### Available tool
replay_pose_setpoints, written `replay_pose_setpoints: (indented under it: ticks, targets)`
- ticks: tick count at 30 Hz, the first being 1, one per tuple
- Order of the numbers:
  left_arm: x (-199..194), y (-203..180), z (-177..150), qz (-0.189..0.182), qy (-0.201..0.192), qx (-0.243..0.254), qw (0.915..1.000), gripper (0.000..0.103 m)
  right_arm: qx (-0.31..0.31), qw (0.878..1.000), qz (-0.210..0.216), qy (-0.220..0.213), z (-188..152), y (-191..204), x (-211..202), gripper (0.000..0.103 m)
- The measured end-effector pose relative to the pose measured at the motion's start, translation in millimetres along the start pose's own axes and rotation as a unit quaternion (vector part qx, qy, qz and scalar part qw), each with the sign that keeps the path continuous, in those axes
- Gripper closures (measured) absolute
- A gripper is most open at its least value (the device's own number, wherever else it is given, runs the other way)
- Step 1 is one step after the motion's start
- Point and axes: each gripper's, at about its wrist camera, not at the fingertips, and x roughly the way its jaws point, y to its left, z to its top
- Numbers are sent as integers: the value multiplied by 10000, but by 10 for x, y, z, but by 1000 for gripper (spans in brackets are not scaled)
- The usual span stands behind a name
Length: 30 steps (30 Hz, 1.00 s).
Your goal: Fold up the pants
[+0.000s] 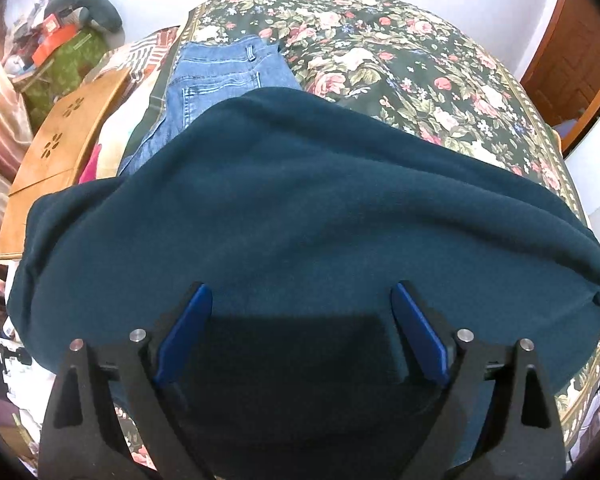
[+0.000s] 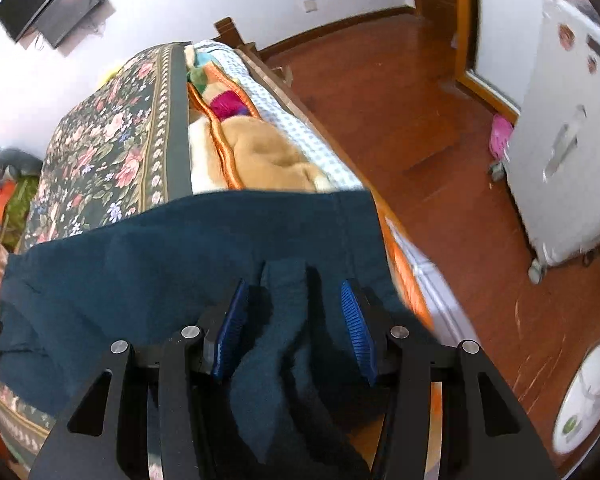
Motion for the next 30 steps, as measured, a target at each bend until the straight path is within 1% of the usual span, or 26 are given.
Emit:
replay_pose_setpoints:
  ticks: [1, 2, 4, 6, 9, 11, 13, 15, 16, 18, 20, 22, 25, 26, 29, 30]
  targets:
    - [0, 1, -1, -4, 1, -1, 10000, 10, -72, 10000, 23, 35, 29, 25, 41, 59]
    - [1, 1, -2, -9, 1, -3, 10000, 10, -162, 9996, 121, 182, 40, 42, 111, 65]
    - [-1, 1, -6, -20, -5, -14, 10000, 10, -159, 9985, 295, 432, 12, 38, 217, 69]
    - [0, 5, -12, -37, -14, -34, 10000, 10, -82, 9987, 329, 368, -24, 19, 218, 71]
    - [-4, 9, -10, -45, -18, -44, 10000, 10, 27, 9995, 291, 151, -62, -17, 150, 78]
    - [-15, 12, -12, -22, -22, -16, 10000, 10, -119, 9999, 111, -55, -58, 34, 64, 80]
    - [-41, -2, 9, 11, 10, 68, 10000, 11, -241, 9990, -122, -362, -9, 96, -51, 80]
    - [-112, -10, 45, 85, -40, 197, 9998, 14, -298, 9967, -323, -689, 79, 141, -189, 80]
    - [-187, -3, 74, 146, -153, 240, 9995, 14, -370, 9948, -437, -838, 151, 162, -251, 80]
    - [-305, 29, 115, 153, -329, 217, 9991, 14, -456, 9930, -529, -949, 259, 179, -274, 80]
    - [-422, 101, 163, 137, -484, 127, 9987, 14, -612, 9912, -715, -932, 355, 214, -174, 80]
    - [-499, 193, 192, 107, -562, 11, 9984, 14, -663, 9917, -843, -707, 395, 209, 44, 80]
    - [-515, 321, 180, 169, -524, -88, 9984, 14, -574, 9938, -906, -294, 381, 163, 333, 80]
    - [-511, 345, 167, 192, -488, -103, 9986, 14, -541, 9937, -942, -268, 377, 157, 344, 79]
    - [-495, 483, 74, 268, -362, -141, 9989, 14, -431, 9931, -1051, -291, 373, 135, 179, 67]
    - [-499, 533, 36, 286, -325, -145, 9990, 14, -430, 9927, -1081, -324, 372, 136, 111, 67]
